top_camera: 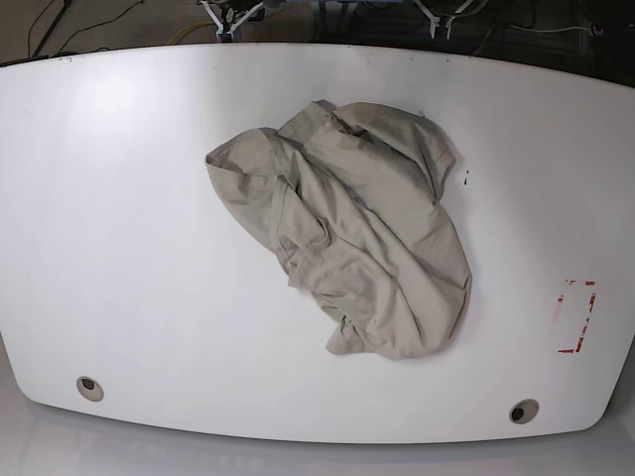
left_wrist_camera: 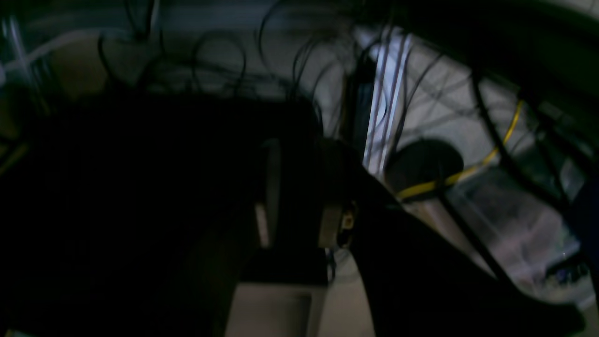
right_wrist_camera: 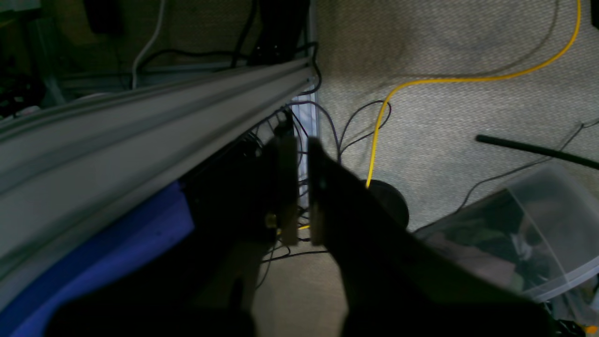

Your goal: Layout the t-shirt on the table in an organized manner, then fold the t-shirt properly

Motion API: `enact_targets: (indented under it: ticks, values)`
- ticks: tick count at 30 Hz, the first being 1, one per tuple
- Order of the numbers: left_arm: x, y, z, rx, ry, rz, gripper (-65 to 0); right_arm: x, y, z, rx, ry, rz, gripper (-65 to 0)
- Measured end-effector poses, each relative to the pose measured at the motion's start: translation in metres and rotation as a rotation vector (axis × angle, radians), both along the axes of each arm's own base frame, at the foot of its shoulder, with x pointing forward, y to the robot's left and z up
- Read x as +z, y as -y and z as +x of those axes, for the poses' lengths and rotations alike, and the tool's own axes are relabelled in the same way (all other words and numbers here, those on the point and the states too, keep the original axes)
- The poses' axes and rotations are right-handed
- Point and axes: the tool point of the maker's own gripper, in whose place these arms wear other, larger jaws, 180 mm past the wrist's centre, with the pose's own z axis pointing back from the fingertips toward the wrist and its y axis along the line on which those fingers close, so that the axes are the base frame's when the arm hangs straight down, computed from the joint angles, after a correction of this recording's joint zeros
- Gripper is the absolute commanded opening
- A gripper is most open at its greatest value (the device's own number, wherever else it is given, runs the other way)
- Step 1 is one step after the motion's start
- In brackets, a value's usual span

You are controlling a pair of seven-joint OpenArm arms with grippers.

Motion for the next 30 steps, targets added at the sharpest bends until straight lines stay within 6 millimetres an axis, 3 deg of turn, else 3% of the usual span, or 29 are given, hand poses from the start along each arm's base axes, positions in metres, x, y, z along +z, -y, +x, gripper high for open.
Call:
enact_targets:
  ticks: [6, 19, 25, 30]
  values:
    - [0.001, -0.001, -0.003, 0.002, 0.003, 0.003, -53.5, 0.004, 0.002, 0.006, -0.026, 0.062, -0.005, -62.1]
    - [0.012, 0.005, -0.011, -0.005, 0.062, -0.012, -53.5, 0.011, 0.007, -0.044, -0.046, 0.047, -0.024, -62.1]
    - [0.022, 0.007, -0.015, -0.012, 0.097, -0.019, -53.5, 0.026, 0.021, -0.045, -0.069, 0.108, -0.054, -62.1]
    - [0.036, -0.004, -0.019, -0.033, 0.141, -0.006, -53.5, 0.04, 0.029, -0.05, -0.098, 0.108, -0.064, -62.1]
